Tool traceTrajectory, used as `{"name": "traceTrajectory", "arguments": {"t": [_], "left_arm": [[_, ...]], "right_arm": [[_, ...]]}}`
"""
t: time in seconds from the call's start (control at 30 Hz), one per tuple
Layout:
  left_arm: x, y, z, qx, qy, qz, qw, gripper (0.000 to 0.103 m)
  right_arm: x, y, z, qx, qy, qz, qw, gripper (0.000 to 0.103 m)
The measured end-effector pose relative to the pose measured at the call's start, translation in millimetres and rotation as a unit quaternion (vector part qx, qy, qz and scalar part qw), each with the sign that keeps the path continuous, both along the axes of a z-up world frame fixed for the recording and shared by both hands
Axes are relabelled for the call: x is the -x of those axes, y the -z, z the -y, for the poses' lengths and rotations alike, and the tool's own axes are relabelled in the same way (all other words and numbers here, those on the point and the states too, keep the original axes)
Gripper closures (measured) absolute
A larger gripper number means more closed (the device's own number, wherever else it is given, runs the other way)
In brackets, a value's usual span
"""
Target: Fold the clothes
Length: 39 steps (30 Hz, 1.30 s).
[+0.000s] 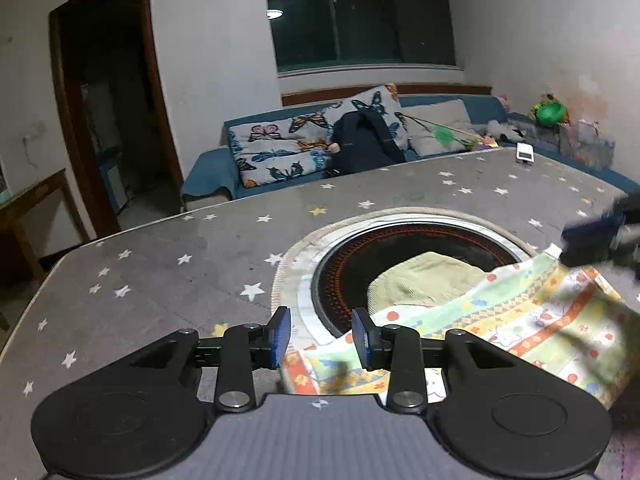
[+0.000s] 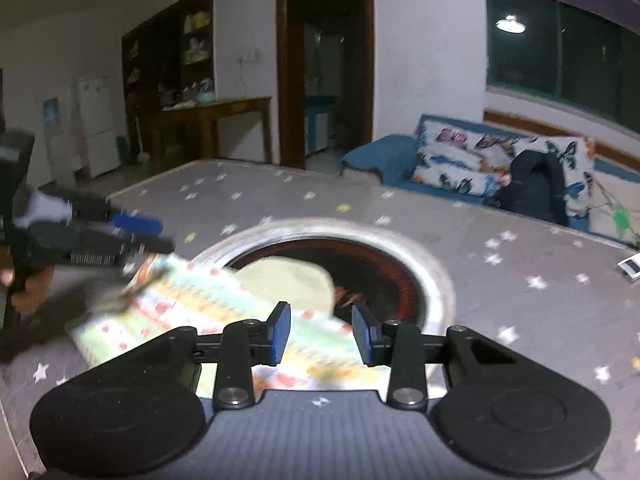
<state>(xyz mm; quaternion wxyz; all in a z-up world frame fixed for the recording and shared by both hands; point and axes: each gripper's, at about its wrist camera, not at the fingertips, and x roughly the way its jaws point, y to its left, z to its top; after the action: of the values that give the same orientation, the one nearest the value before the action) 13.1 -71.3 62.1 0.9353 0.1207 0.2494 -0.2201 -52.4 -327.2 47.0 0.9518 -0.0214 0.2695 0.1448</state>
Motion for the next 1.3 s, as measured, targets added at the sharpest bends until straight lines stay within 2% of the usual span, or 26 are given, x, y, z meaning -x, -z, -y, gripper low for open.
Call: {"name": "traceTrajectory", "arguments": {"t": [0.17,0.23,0.33,0.47,0.57,0.7,0.97,1.3], "left_arm": [[9.5,-3.9,-7.2,0.020,0.010,-0.003,0.9998,0.068],[11.9,-0.6,-5.4,0.026,0.023,-0.012,0.9993,0.071],[8.2,12.0,3.5,0.011,0.031,-0.027,0.9991,0.071],[-5.7,30.6,8.8,-0.007,0.017,-0.045,0.9988,0.072],[-17.6,35.9,2.8,0.009,-0.005,-0.066,0.9978,0.072],[-17.3,32.2,0.7,0.013,-0.012,-0.068,0.9975,0.071],[-10.0,28.7,14.5,-0.004,-0.029,-0.074,0.9968,0.071],[14.7,26.8,28.5,-0.019,-0.045,-0.052,0.9974,0.068]], "right_arm": [[-12.7,16.4,2.6,-0.018,0.014,-0.024,0.999,0.070],[-18.9,22.0,9.6,-0.025,0.027,-0.035,0.999,0.070],[-27.6,31.1,20.0,-0.035,0.047,-0.050,0.997,0.070],[-28.3,39.5,31.5,-0.032,0.067,-0.060,0.995,0.073],[-25.4,39.5,35.2,-0.030,0.073,-0.060,0.995,0.077],[-25.5,35.3,31.6,-0.027,0.079,-0.055,0.995,0.076],[-19.7,24.4,-12.0,-0.039,0.014,-0.041,0.998,0.074],[8.5,23.5,-56.5,-0.009,-0.058,-0.032,0.998,0.067]]}}
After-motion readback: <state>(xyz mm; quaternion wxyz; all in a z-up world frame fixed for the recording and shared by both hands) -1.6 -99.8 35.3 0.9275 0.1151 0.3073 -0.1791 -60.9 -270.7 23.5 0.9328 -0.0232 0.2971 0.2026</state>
